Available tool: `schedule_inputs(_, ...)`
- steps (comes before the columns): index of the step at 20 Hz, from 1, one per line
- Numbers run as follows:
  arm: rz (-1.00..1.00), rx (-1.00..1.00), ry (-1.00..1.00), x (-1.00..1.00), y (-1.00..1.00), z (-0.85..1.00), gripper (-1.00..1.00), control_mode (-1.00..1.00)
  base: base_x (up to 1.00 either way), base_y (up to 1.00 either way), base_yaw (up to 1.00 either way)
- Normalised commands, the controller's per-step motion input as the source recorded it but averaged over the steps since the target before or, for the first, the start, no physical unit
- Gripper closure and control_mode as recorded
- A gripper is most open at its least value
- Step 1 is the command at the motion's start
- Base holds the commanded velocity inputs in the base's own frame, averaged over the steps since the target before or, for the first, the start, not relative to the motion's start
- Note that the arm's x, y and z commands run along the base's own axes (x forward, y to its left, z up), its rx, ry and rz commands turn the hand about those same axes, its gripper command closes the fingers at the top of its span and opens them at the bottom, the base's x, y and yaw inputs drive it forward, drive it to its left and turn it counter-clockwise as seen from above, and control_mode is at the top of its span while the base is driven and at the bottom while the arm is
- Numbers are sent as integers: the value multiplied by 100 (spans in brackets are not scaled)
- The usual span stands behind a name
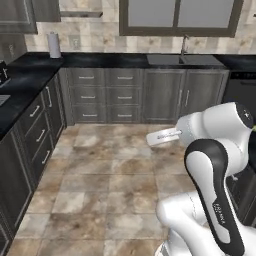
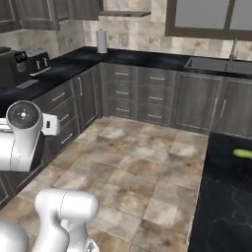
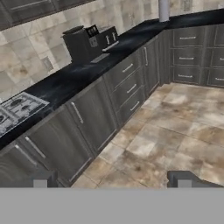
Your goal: Open the cabinet directly in front. Then move the wine and the cup to the dining counter with the candle on it.
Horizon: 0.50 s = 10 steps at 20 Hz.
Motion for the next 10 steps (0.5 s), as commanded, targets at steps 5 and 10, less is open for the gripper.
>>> schedule_inputs(5,0,0,0,0,0,0,-100,100,100,-70,0)
schedule_inputs(10,0,0,0,0,0,0,-100,100,100,-82,0)
